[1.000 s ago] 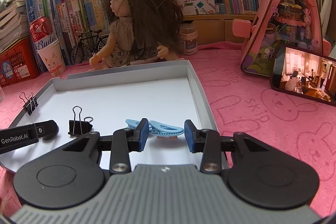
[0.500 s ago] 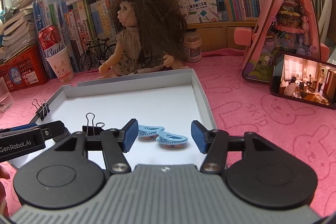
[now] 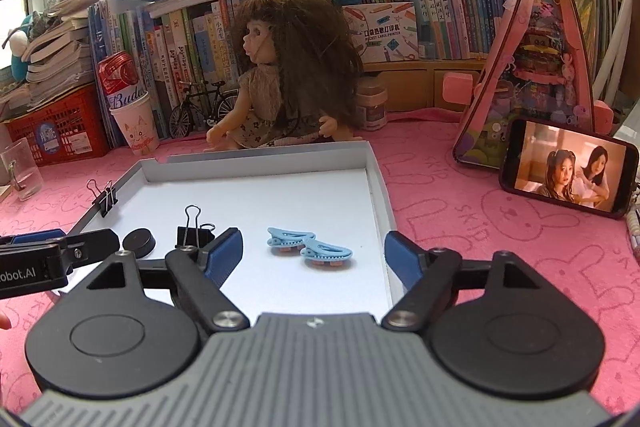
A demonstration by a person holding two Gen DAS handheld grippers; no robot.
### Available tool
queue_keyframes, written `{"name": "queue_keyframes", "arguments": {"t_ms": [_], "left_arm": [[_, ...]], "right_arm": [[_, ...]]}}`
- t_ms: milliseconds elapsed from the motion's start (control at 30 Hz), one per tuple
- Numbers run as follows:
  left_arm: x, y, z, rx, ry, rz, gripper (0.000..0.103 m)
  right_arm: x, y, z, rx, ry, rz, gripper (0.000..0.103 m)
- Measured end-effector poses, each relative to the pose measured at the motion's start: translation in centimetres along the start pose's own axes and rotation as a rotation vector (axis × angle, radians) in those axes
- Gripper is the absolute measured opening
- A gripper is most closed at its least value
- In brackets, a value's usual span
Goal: Organize rigid objects
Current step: 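Withdraw both open tools up out of the white tray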
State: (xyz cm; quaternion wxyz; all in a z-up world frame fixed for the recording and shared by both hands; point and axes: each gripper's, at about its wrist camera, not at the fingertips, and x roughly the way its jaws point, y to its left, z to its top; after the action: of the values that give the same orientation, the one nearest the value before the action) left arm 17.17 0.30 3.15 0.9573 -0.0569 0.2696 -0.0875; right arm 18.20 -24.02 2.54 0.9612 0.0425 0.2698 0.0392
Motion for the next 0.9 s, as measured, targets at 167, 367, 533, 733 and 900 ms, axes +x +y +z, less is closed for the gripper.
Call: {"name": "queue_keyframes", "arguments": {"t_ms": [167,367,533,733,900], "left_arm": [[-1.6,-0.4,-0.7,0.036,-0.013,-0.026,0.078],[-3.1,-0.3,-1.5,0.038,-0.017,-0.046,0.079],[-4.3,-0.1,-2.3,0.032,-0.015,-0.058,0.079],[-5.8,0.1,-3.9,0.04,-0.01,-0.06,0.079],[-6.7,0.4,-5.3,0.034,0.003,-0.059,0.079]], "right_arm": [[-1.2,0.2,-0.5,-0.03,-0.011,0.005,0.088],[-2.6,0.1,-1.2,-0.044,-0.02,0.005,0.089],[-3.8,-0.1,-2.0,-0.047,-0.028,0.011,0.09],[-5.3,-0.4,-3.3,-0.055,-0.033,0.01,0.092],[-6.6,-0.6,-4.7,-0.057,-0.041,-0.001,0.093]]}}
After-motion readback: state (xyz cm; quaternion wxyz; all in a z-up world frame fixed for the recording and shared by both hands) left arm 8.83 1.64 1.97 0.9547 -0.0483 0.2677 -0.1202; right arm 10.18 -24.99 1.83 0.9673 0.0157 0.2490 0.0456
